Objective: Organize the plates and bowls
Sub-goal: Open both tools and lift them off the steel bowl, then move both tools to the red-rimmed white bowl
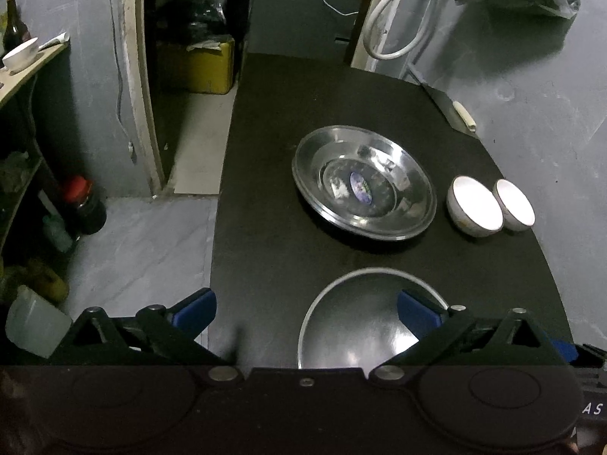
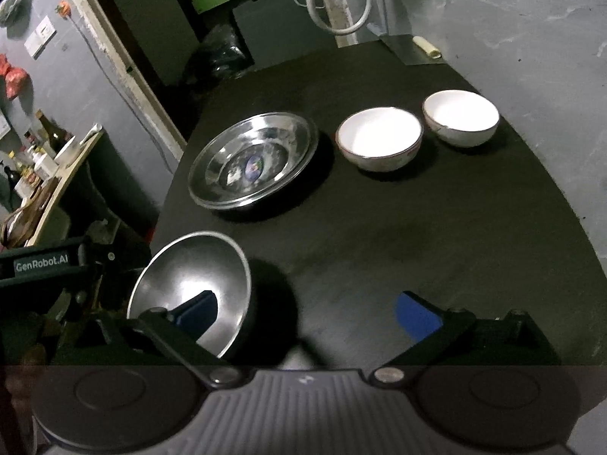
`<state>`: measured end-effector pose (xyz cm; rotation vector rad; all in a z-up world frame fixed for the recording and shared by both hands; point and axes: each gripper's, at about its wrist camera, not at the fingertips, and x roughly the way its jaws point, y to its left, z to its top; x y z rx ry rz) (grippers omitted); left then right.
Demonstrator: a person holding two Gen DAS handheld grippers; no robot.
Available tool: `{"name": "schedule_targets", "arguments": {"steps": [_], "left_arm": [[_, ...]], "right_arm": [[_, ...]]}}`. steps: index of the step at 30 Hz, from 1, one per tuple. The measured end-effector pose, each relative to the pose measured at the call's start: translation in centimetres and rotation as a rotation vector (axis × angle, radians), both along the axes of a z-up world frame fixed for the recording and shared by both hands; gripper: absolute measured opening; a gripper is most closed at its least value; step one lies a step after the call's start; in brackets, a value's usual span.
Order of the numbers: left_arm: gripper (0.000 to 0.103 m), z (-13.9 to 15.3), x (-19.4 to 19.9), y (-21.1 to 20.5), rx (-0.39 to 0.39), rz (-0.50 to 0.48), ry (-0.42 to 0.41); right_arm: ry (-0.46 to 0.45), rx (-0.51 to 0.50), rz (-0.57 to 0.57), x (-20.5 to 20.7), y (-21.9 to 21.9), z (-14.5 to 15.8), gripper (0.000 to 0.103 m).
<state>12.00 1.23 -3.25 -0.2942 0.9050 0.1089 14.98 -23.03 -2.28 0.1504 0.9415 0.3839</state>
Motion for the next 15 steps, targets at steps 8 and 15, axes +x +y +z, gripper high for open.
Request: {"name": "schedule_targets", "arguments": {"steps": [8, 15], "left_arm": [[0.102, 0.4, 3.0, -1.1, 0.024, -0.035, -0.029], [0.102, 0.6, 6.6, -2.5, 0.049, -0.066, -0.053]], "right_arm": [[-0.001, 0.007, -0.063, 1.6, -1.8, -0.4, 0.103], [-0.026, 0.020, -0.135, 3.5, -3.8, -0.7, 0.103]]}}
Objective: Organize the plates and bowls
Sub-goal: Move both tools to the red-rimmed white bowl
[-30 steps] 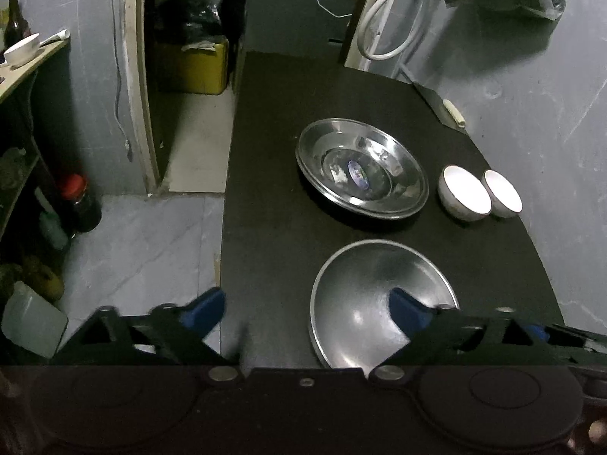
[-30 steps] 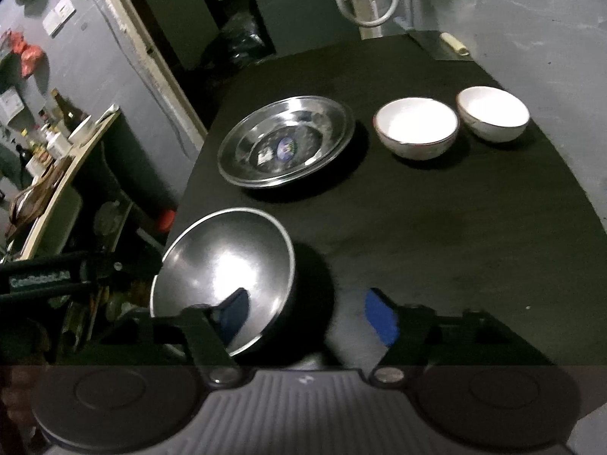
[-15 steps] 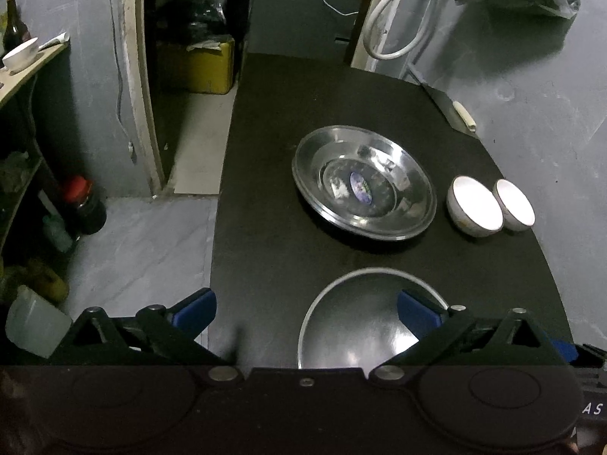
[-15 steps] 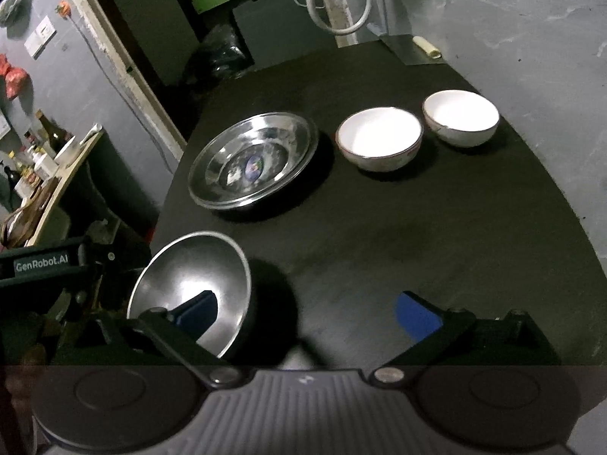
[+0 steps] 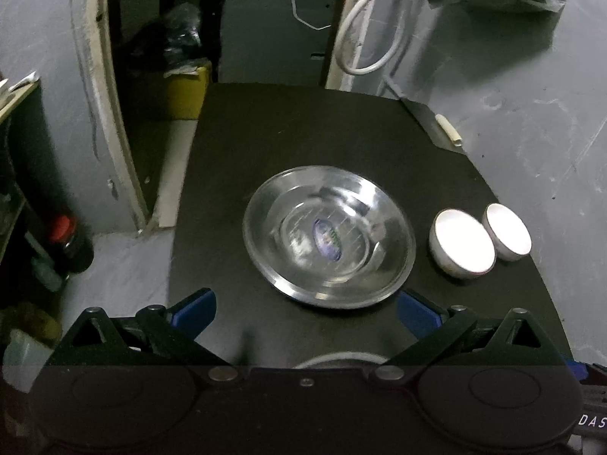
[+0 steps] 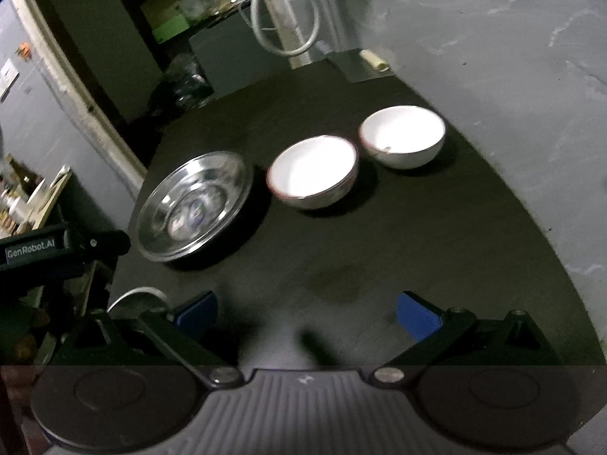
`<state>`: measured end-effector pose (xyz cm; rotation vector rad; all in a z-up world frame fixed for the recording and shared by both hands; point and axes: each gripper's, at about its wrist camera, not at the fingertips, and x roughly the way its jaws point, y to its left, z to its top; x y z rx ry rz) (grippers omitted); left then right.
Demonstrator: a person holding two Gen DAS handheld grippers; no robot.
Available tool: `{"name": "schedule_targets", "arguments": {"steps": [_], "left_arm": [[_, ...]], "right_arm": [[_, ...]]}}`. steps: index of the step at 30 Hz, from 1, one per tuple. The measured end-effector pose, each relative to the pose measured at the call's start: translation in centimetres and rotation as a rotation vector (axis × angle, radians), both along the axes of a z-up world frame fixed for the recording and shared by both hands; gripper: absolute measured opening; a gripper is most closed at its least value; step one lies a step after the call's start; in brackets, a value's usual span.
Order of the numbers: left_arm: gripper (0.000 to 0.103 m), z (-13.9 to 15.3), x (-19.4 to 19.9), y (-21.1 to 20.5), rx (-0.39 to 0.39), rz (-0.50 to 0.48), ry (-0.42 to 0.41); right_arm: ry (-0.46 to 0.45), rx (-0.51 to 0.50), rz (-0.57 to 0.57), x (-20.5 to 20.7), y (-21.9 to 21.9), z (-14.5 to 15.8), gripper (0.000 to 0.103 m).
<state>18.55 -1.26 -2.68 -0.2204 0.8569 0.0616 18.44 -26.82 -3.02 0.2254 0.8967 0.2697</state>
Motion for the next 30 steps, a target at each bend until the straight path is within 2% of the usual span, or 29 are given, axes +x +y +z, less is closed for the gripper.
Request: {"name": "schedule_targets", "arguments": {"steps": [9, 21, 30], "left_arm": [[0.102, -0.1, 5.7, -2.7, 0.045, -0.085, -0.025], [0.102, -1.0, 13.0, -7.4, 0.128, -0.261, -0.049], [0.102, -2.6, 15.8, -9.4, 0.160, -0.383, -0.001]], "right_arm": [[0.017, 0.026, -0.054, 2.9, -2.3, -1.0, 0.103], [0.055, 0.072, -0.099, 7.2, -4.1, -2.6, 0.103], [0.039, 0.110, -0.092, 10.2, -4.3, -2.9, 0.100]]}}
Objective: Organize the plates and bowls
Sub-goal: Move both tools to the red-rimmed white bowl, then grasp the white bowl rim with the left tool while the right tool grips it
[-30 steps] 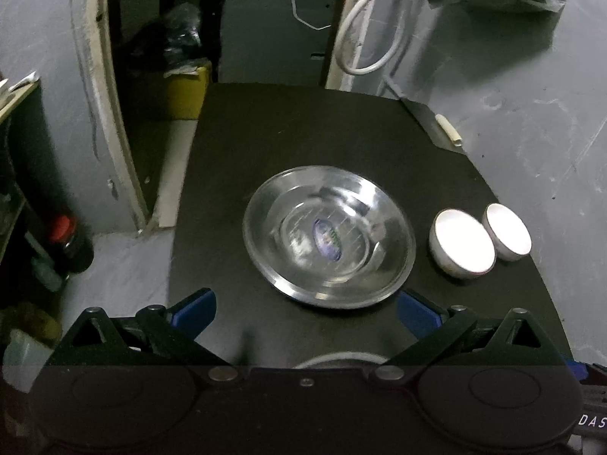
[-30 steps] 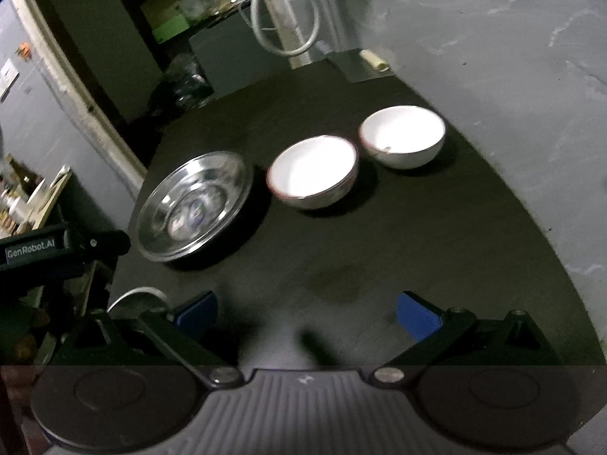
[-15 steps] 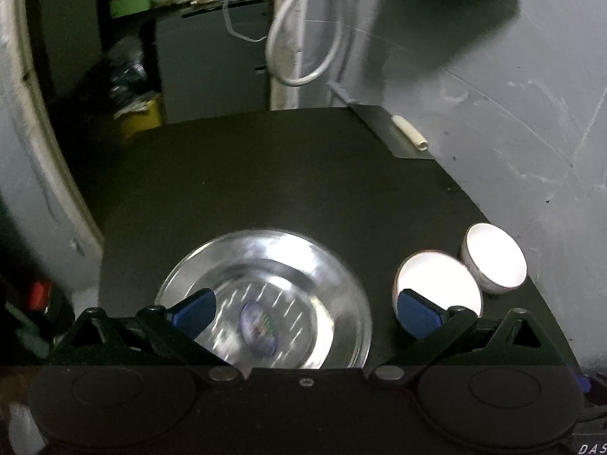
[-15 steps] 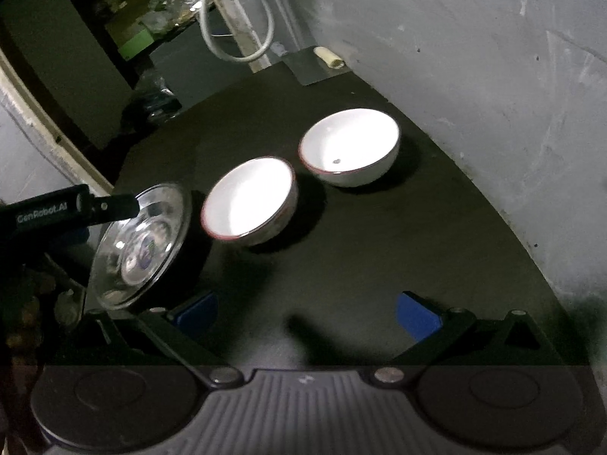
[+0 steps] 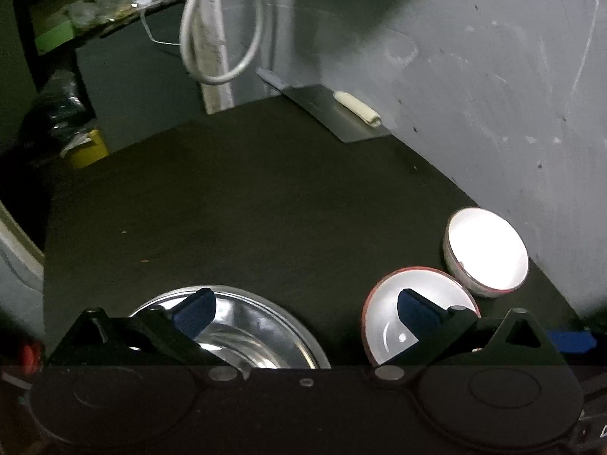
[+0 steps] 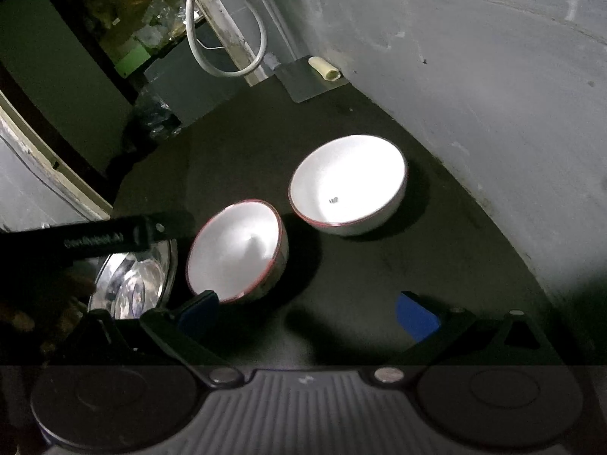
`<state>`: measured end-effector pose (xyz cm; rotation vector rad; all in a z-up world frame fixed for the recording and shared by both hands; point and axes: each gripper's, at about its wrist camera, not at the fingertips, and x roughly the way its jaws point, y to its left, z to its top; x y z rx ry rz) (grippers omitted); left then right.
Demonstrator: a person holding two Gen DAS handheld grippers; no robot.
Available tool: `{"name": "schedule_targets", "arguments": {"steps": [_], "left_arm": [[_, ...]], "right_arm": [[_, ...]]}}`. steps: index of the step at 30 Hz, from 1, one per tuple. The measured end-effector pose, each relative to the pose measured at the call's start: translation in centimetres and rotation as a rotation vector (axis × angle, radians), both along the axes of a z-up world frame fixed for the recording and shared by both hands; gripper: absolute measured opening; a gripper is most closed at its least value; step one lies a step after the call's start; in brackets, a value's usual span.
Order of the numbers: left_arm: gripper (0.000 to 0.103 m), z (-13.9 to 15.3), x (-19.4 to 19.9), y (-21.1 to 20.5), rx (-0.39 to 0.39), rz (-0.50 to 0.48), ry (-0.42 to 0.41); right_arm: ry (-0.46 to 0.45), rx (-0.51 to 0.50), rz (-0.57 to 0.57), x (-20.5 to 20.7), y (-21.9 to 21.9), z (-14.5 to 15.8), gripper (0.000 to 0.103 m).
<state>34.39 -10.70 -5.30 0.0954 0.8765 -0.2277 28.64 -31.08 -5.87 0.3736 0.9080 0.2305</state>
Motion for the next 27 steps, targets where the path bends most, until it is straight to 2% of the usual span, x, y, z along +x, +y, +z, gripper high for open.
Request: {"name": "schedule_targets", "arguments": {"steps": [6, 17, 20, 22, 27], "left_arm": [[0.100, -0.8, 0.7, -0.9, 0.023, -0.050, 0.032], [0.083, -1.4, 1.0, -2.3, 0.036, -0.125, 0.052], [0.078, -1.4, 1.0, -2.3, 0.031, -0.134, 0.051], [0.070, -1.4, 1.1, -2.3, 0.017, -0.137, 0.059], [0.057, -1.5, 1.2, -2.4, 0.007, -0.148, 0.071]], "right_arm": [[0.004, 0.010, 0.024, 1.2, 0.3, -0.4, 0.097], [0.009, 0.023, 0.060, 2.2, 0.6, -0.9, 0.090], [0.007, 0.025, 0.070, 2.3, 0.7, -0.9, 0.088], [0.006, 0.026, 0.077, 2.5, 0.8, -0.9, 0.087], [0.006, 0.031, 0.088, 2.7, 0.8, -0.9, 0.084]]}}
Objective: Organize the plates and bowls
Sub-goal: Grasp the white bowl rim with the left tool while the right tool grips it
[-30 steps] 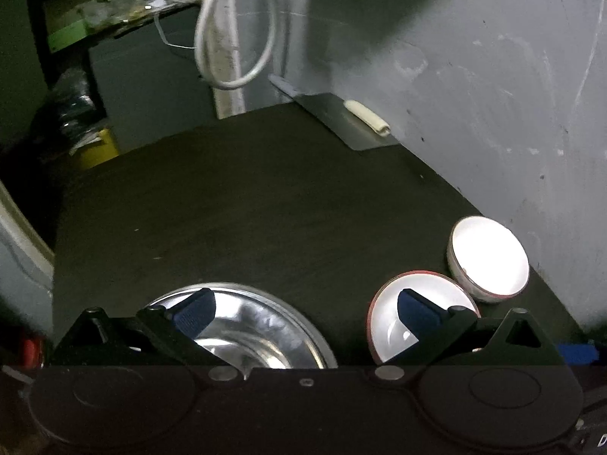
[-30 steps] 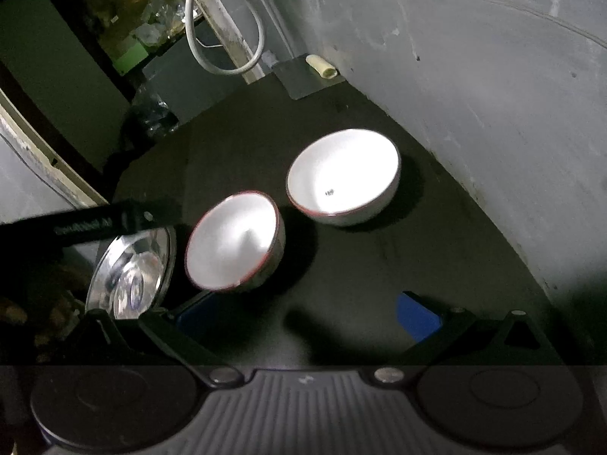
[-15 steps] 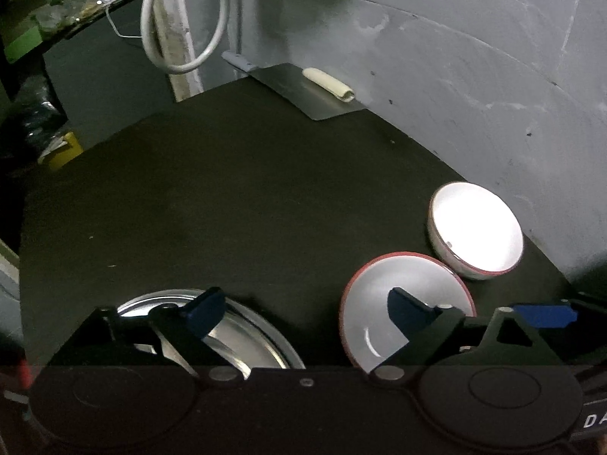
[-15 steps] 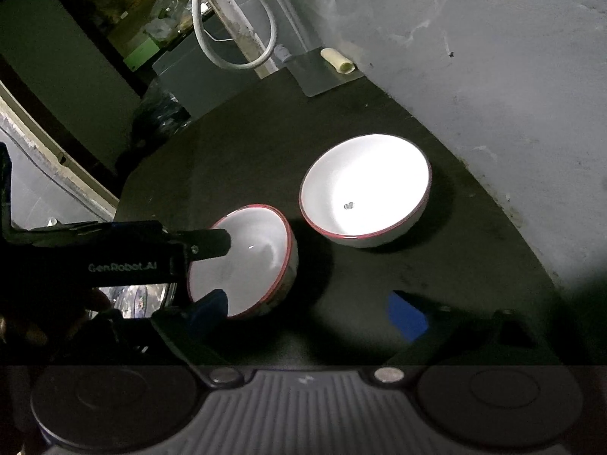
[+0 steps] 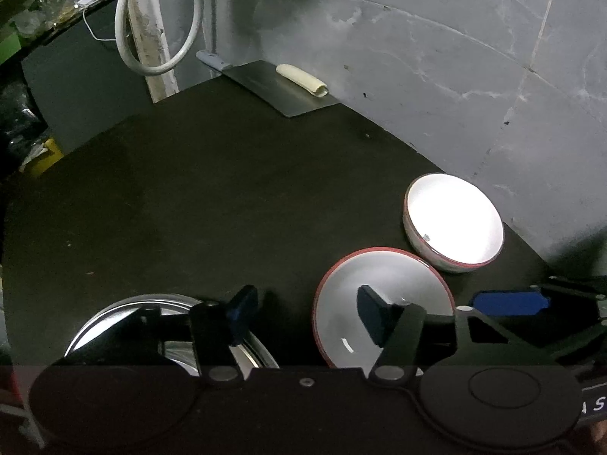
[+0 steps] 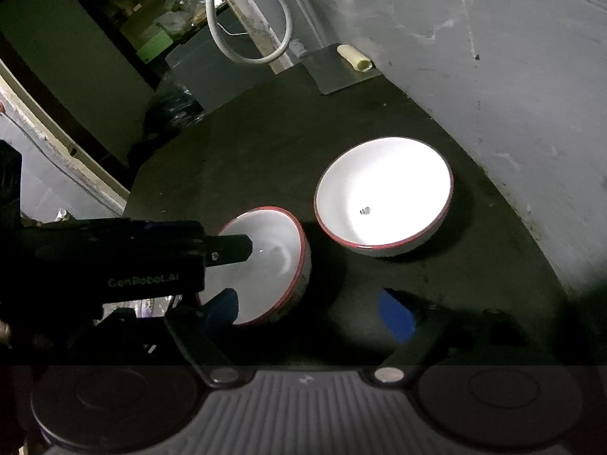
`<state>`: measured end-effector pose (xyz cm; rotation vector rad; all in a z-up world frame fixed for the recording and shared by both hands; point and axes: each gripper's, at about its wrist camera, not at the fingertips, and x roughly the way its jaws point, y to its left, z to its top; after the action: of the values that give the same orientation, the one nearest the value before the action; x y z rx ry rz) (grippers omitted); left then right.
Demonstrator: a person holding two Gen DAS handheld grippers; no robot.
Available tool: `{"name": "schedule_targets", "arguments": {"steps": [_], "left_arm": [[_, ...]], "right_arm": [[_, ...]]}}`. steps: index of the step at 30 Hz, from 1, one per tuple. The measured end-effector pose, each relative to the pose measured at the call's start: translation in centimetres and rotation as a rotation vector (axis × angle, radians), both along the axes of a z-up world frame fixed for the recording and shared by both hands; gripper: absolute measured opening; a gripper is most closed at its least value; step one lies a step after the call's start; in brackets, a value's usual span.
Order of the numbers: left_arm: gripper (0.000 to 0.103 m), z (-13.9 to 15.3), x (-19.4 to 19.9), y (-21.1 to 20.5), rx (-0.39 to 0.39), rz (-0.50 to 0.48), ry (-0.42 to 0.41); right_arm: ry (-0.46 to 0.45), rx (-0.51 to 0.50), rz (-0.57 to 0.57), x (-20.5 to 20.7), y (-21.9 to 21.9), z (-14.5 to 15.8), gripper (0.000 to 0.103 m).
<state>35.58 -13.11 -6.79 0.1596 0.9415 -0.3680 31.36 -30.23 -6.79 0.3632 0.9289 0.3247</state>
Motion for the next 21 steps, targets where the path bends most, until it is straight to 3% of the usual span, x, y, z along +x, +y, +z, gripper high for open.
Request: {"name": "schedule_targets", "arguments": {"steps": [4, 7, 21], "left_arm": [[0.035, -0.15, 0.11, 0.06, -0.020, -0.013, 0.039], [0.026, -0.17, 0.12, 0.21, -0.039, 0.004, 0.067], [0.011, -0.21, -0.62, 0.47, -0.055, 0.045, 0.097]], "right_arm": [[-0.001, 0.004, 0.005, 0.12, 0.02, -0.03, 0.082], [-0.003, 0.005, 0.008, 0.20, 0.10, -0.06, 0.080], [0.006, 0.010, 0.017, 0.12, 0.51, -0.09, 0.055]]}}
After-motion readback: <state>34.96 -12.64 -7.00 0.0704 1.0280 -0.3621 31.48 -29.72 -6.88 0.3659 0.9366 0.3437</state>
